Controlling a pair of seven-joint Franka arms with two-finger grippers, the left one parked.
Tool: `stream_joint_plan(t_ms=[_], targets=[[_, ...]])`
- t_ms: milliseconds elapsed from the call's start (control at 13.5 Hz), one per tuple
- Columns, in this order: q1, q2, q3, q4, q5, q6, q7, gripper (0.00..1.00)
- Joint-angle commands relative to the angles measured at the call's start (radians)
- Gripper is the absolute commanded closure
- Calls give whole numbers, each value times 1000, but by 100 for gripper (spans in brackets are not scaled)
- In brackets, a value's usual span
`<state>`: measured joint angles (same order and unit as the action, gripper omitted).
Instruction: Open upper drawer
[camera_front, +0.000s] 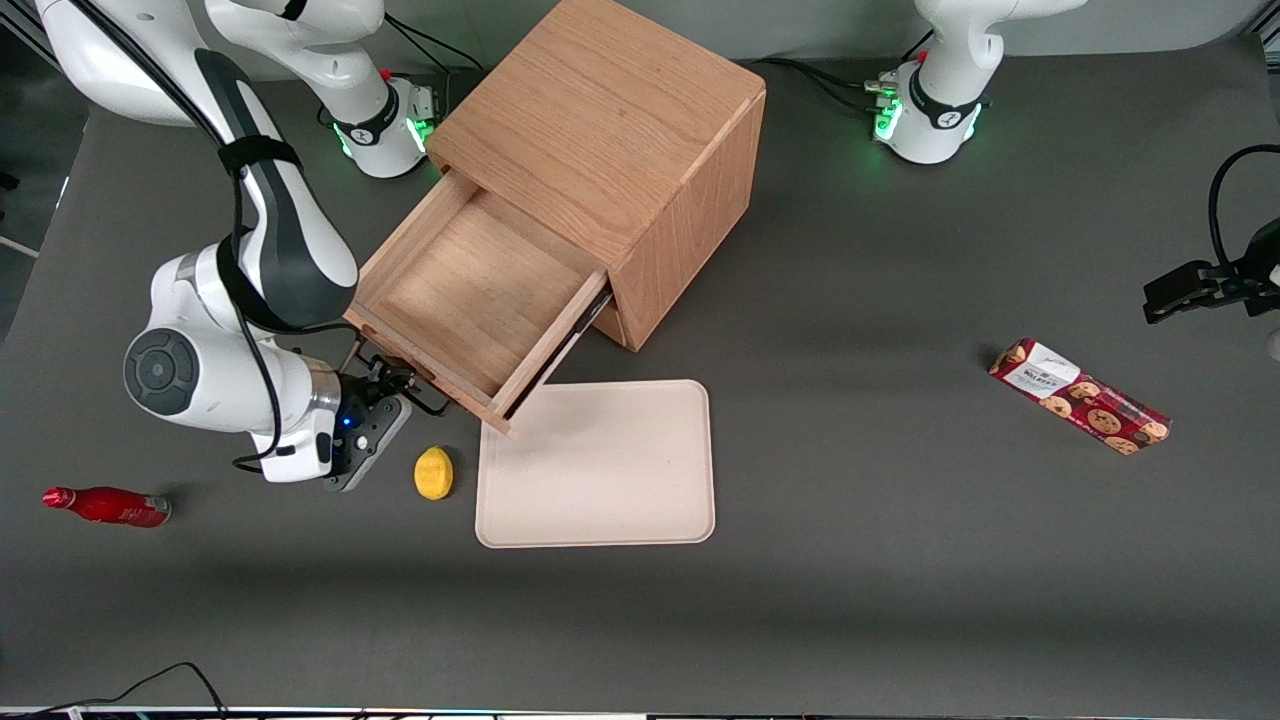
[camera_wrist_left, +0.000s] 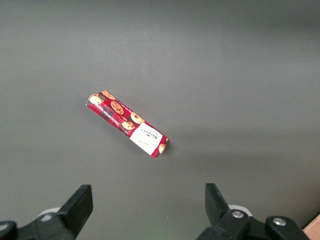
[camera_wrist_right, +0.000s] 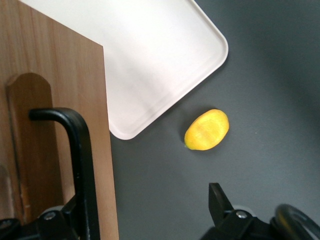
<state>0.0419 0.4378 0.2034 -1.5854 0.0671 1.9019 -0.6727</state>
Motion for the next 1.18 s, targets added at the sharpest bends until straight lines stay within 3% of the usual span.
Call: stream_joint_plan(t_ms=[0, 664, 1107], targets=[[4, 29, -10, 50, -13, -26, -31, 0], [-2, 15, -12, 50, -16, -29, -30, 0], [-2, 4, -10, 97, -29, -130, -27, 0]])
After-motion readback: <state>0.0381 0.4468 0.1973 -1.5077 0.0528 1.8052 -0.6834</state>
